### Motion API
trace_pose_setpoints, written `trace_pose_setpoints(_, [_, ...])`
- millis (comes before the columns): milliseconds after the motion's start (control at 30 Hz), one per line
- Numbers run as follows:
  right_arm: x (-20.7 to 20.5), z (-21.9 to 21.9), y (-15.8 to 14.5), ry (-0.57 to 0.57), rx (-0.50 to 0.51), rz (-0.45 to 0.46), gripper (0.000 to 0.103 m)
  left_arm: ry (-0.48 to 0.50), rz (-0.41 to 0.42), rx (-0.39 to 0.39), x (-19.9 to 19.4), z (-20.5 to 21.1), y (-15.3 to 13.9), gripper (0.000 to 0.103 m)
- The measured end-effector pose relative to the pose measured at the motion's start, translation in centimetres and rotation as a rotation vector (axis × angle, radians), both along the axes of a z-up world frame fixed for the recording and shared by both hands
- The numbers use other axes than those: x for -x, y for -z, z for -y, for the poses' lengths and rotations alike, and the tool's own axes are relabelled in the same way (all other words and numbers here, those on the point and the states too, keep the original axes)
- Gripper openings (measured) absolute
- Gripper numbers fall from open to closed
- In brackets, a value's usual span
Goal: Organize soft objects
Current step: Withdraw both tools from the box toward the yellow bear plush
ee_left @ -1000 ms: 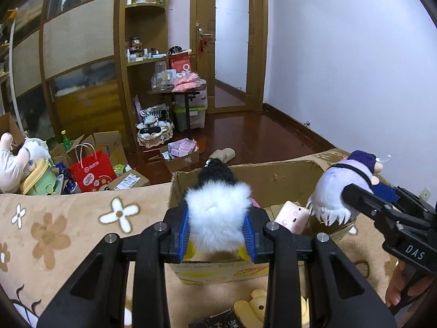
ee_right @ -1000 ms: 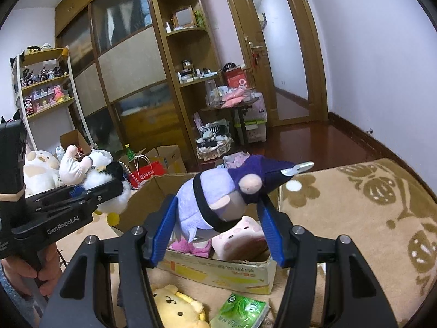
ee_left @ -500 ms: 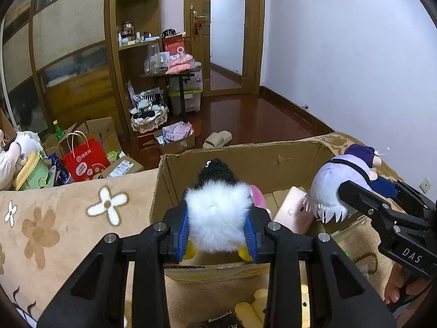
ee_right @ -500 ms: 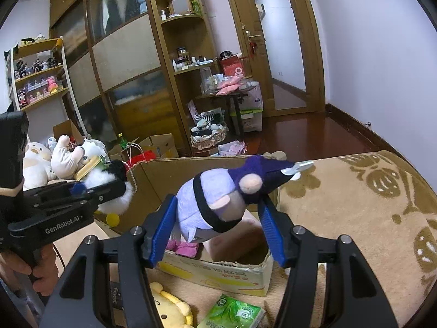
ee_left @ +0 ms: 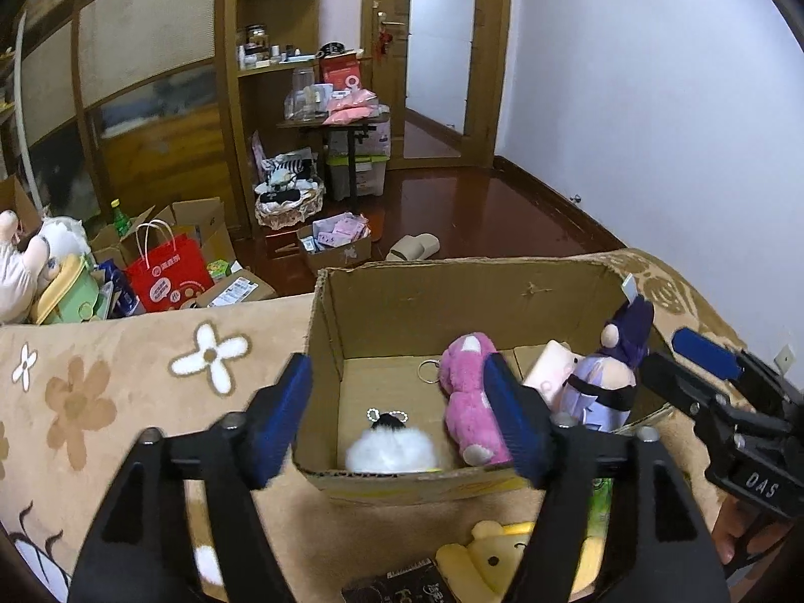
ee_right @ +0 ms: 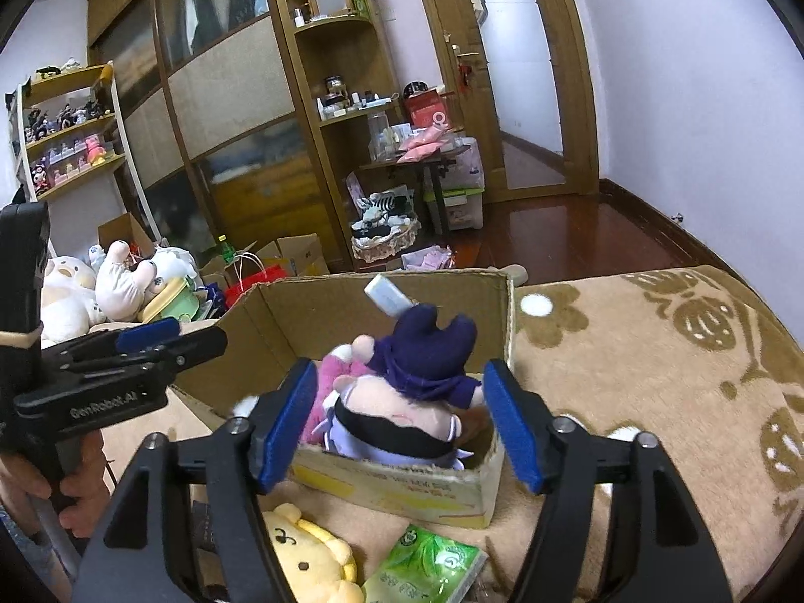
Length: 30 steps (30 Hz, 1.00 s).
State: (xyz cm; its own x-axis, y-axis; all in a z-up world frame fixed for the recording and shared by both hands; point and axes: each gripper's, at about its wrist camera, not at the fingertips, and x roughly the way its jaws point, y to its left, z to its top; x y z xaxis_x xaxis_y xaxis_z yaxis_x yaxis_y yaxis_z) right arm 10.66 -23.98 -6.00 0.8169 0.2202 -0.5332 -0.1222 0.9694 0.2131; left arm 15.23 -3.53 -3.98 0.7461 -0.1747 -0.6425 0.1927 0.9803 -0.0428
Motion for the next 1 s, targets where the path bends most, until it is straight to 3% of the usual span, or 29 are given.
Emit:
trace_pose_setpoints(300, [2.3, 0.1, -1.1, 0.017, 0.011, 0.013, 0.103, -0.034, 0.008, -0.03, 1.9, -0.6, -1.1, 0.097])
trace_pose_setpoints(867, [6.3, 1.0, -2.6, 0.056, 0.03, 0.008, 0.103, -0.083, -0.082, -0.022, 5.7, -2.0, -1.7, 0.099])
trace_pose_setpoints(1000, [6.7, 1.3, -2.6, 0.061, 0.025, -0.015, 0.103, -0.088, -0.135, -0.001, 6.2, -2.5, -1.8, 0.099])
